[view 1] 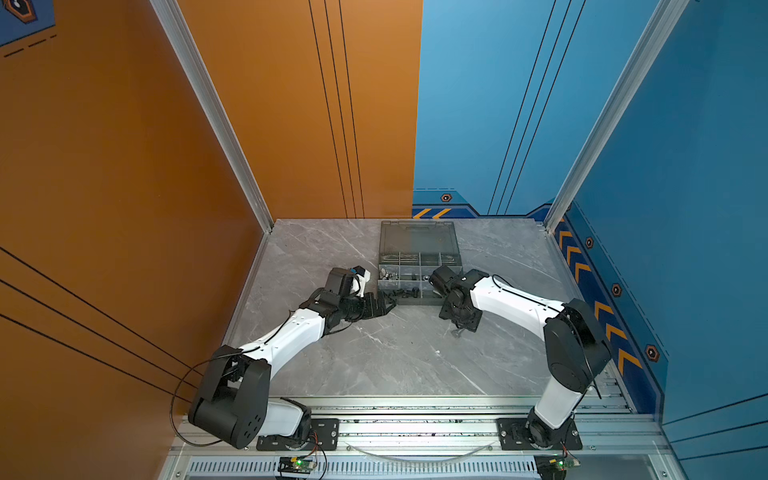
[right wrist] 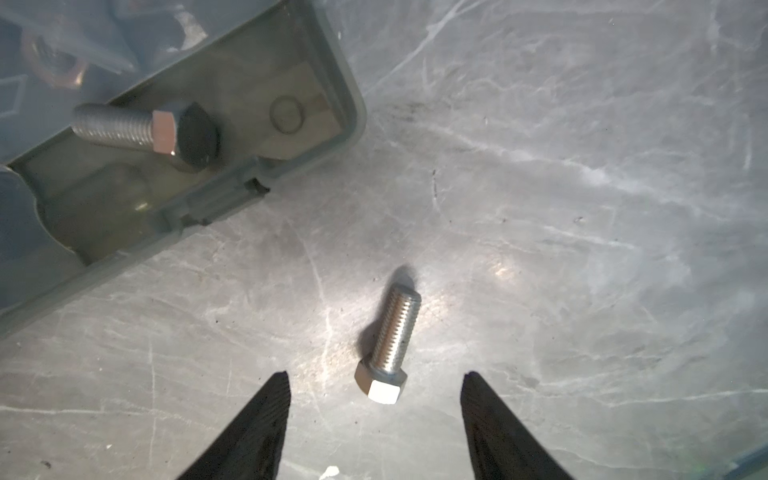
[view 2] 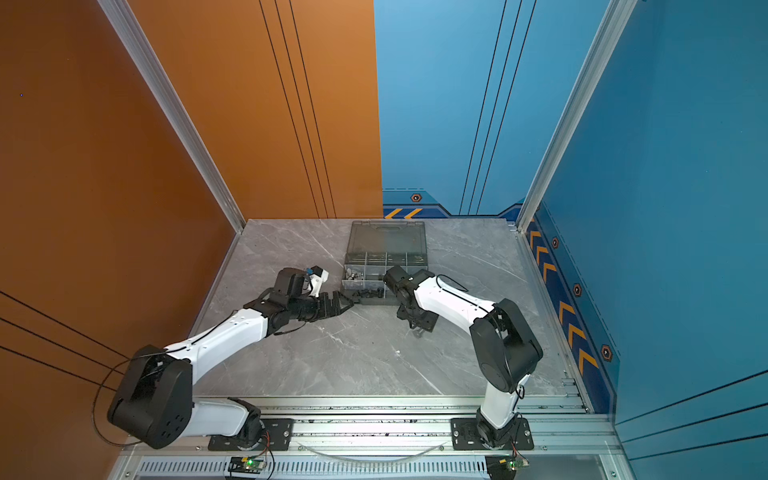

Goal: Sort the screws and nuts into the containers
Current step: 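Move the open right gripper down to the last silver bolt, then close the right gripper on the silver hex bolt's head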

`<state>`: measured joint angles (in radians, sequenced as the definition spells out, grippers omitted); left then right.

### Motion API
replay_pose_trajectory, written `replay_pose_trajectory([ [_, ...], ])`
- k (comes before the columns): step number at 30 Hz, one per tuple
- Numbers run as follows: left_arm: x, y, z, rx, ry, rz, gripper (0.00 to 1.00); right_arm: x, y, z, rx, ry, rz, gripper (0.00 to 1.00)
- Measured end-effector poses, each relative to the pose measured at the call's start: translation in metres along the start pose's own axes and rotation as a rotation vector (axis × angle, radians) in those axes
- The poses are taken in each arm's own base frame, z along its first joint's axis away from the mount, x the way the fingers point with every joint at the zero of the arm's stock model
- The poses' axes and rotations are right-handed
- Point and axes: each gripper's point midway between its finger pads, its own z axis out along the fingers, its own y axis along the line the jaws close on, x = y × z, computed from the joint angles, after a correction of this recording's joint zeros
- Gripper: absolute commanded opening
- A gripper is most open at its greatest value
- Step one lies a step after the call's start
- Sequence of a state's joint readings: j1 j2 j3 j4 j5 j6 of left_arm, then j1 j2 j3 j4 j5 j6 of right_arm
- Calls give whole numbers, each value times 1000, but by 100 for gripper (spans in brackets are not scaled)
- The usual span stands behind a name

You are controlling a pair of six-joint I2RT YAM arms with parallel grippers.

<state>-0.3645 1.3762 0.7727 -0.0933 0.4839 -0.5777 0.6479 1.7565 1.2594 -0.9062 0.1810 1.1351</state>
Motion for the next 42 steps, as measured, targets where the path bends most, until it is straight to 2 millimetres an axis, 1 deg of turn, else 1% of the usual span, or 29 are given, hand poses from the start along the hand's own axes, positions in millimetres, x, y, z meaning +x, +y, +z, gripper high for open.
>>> replay_pose_trajectory([
  [4, -1, 1, 1, -1, -4, -2, 98, 6, -1, 4, -1, 26, 16, 67],
  [13, 0, 5, 4, -1, -3, -12, 98, 27, -11, 24, 13, 75, 46, 66],
  [18, 1, 7, 6, -5, 2, -21, 98, 28, -8, 27, 1, 81, 58, 66],
  [22, 1, 7, 7, -4, 1, -21, 98, 29, -5, 31, -4, 83, 59, 63],
  [26, 0, 7, 7, -3, -1, -22, 98, 33, -9, 37, -1, 89, 59, 61],
  [29, 0, 6, 7, -2, -2, -26, 98, 36, -13, 42, 6, 95, 64, 58],
  [31, 0, 6, 7, -2, -3, -25, 98, 36, -12, 42, -2, 92, 69, 56],
  [36, 0, 7, 7, -1, -4, -28, 98, 37, -8, 43, -30, 96, 81, 44],
  [42, 1, 7, 7, -2, -2, -30, 98, 38, -9, 43, -39, 96, 83, 34],
])
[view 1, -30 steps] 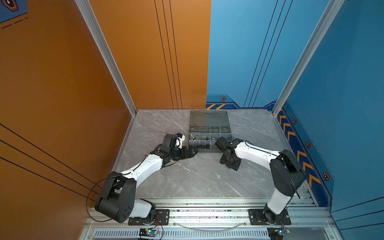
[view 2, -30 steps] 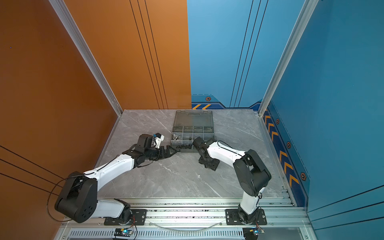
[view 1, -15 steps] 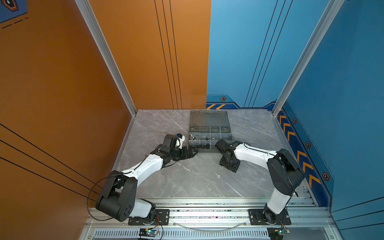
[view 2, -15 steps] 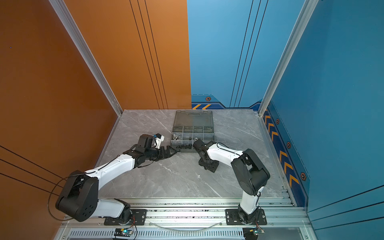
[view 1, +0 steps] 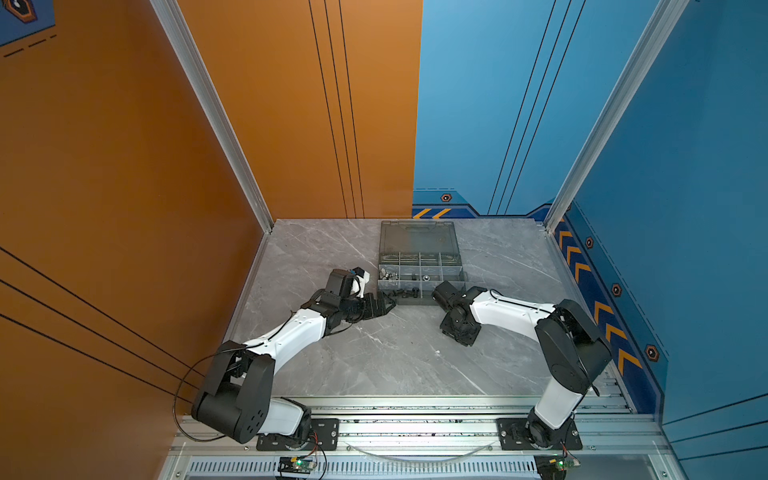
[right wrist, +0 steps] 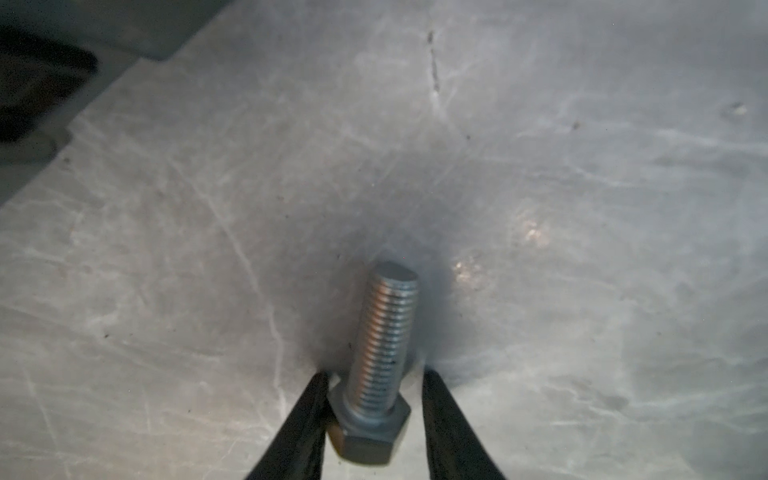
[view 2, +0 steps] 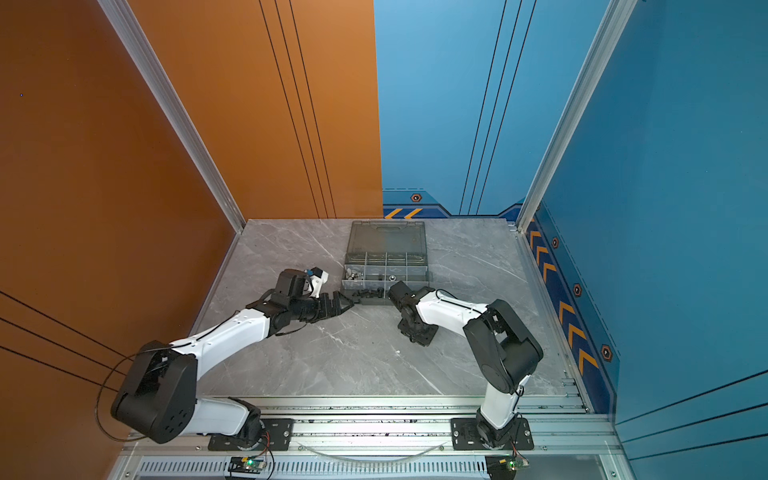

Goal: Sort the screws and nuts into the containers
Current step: 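Close the right gripper on the silver hex bolt's head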

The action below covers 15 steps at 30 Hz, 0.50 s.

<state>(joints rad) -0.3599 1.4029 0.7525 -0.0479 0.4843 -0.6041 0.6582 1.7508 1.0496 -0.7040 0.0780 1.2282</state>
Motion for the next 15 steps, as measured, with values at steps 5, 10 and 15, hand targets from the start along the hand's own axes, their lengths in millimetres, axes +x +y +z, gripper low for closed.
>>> replay_pose_trajectory([
  [5, 0, 0, 0, 0, 0, 0, 98, 0, -2, 0, -9, -3, -3, 25],
  [10, 0, 0, 0, 2, -2, 2, 98, 0, -3, -1, -26, -12, -51, 1],
  [15, -1, -1, 0, 3, -4, -1, 98, -1, -10, -1, -22, -14, -128, 0],
])
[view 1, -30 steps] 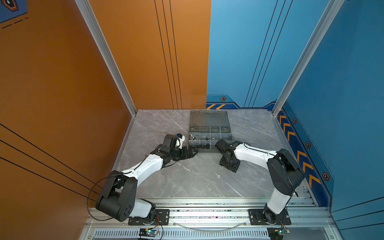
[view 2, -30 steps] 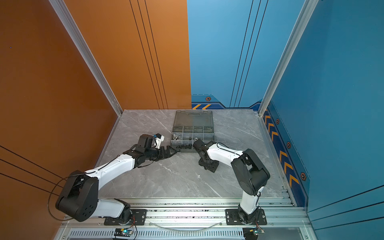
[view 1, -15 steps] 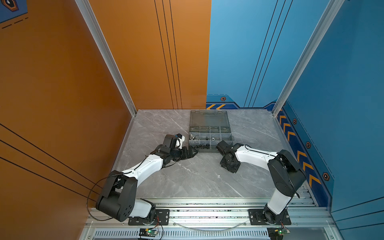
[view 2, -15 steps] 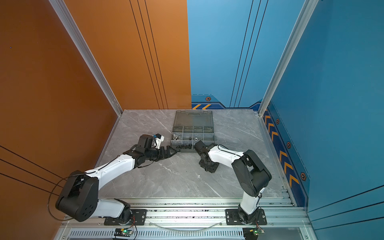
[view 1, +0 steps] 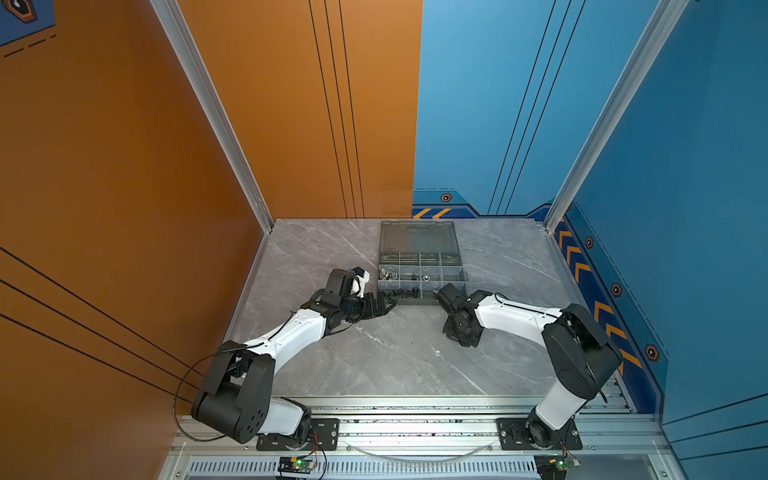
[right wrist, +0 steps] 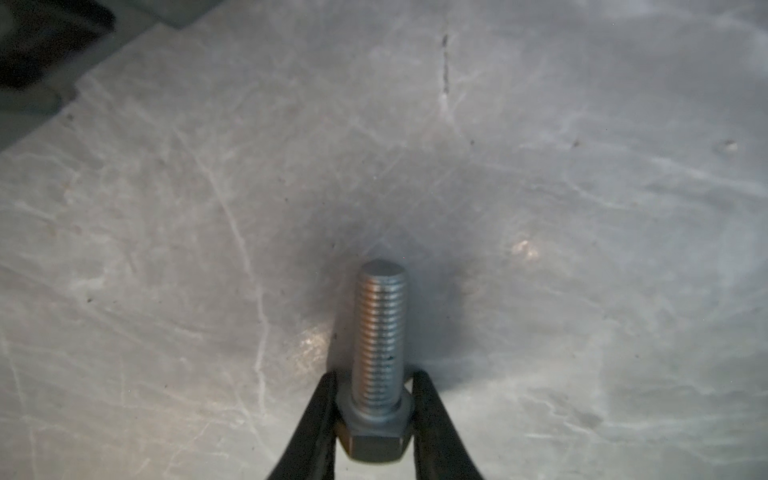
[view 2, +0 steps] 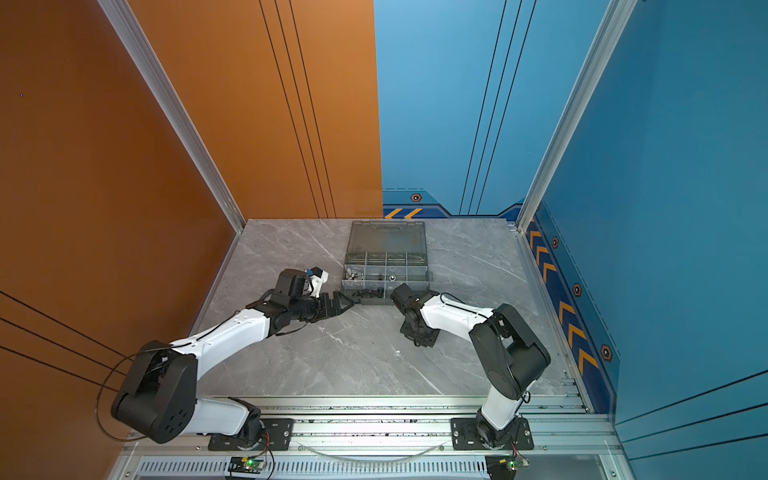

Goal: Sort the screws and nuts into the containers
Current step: 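Close the right gripper on the silver hex bolt's head, then lift the silver bolt with the right gripper over the silver-bolt compartment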

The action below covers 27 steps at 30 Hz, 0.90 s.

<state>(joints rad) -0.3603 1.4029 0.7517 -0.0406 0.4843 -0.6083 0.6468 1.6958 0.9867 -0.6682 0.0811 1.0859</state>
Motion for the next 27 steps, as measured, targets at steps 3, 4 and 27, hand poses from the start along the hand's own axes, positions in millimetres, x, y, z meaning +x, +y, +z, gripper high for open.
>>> replay_pose_trajectory([
  [3, 0, 0, 0, 0, 0, -3, 98, -3, -6, 0, 2, 4, -39, 0],
  [4, 0, 0, 0, 0, 0, -4, 98, -4, -7, 0, 1, 5, -54, 0],
  [27, 7, 5, -1, -4, 6, -18, 98, -44, 11, -90, -295, -33, -646, 0],
])
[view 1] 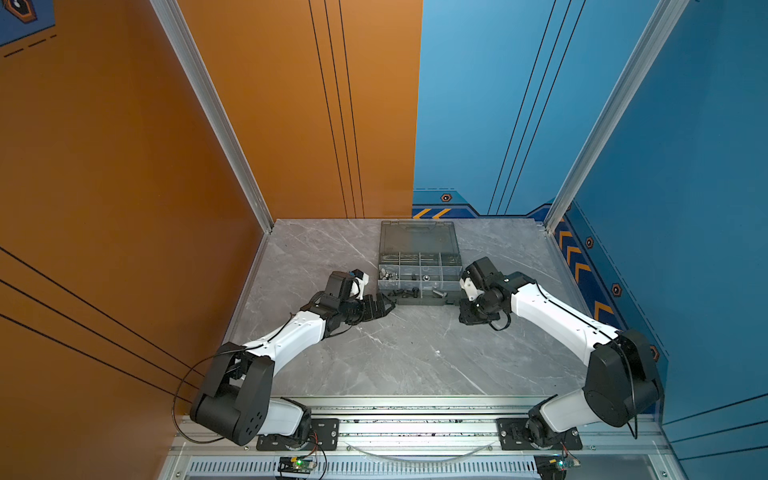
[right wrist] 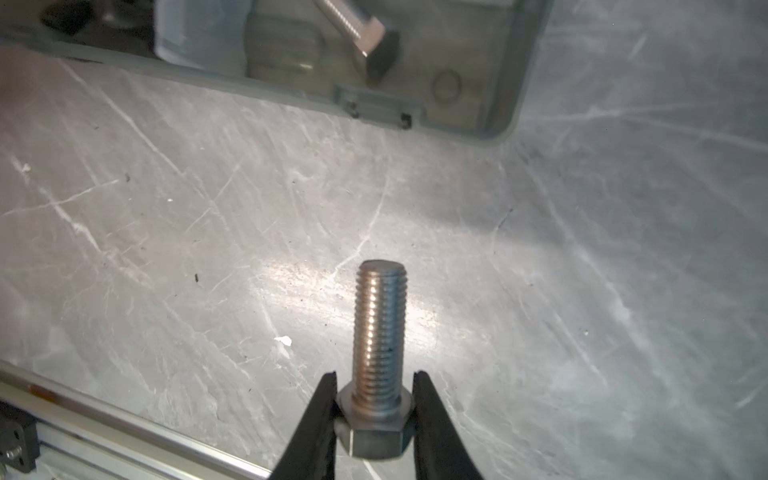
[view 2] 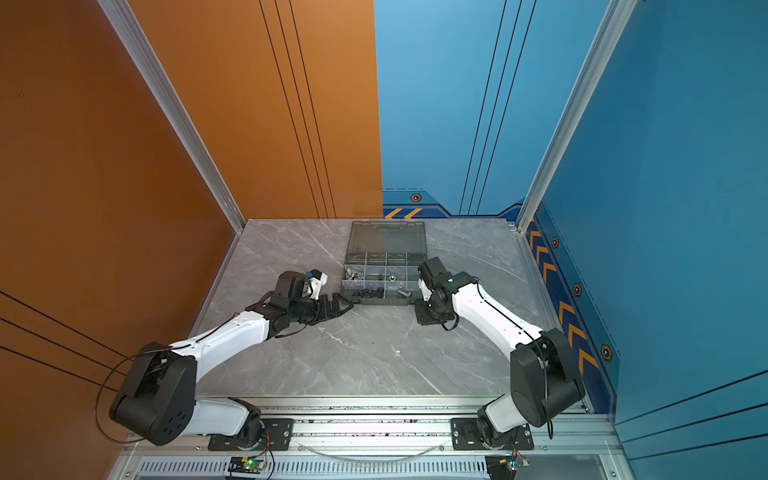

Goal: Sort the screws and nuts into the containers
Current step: 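Lift the silver bolt with the right gripper over the silver-bolt compartment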

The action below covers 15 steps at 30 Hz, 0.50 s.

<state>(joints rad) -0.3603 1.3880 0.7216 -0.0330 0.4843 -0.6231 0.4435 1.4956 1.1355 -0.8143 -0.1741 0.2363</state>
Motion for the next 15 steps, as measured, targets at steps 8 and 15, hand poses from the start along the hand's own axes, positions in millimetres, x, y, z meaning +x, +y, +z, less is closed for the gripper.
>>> replay_pose_trajectory([
  [8, -1, -1, 0, 7, -9, -1, 98, -41, 18, -32, -44, -103, -294, 0],
  [15, -2, -2, 0, 14, -13, -5, 98, -65, 15, -26, -25, -108, -414, 0],
])
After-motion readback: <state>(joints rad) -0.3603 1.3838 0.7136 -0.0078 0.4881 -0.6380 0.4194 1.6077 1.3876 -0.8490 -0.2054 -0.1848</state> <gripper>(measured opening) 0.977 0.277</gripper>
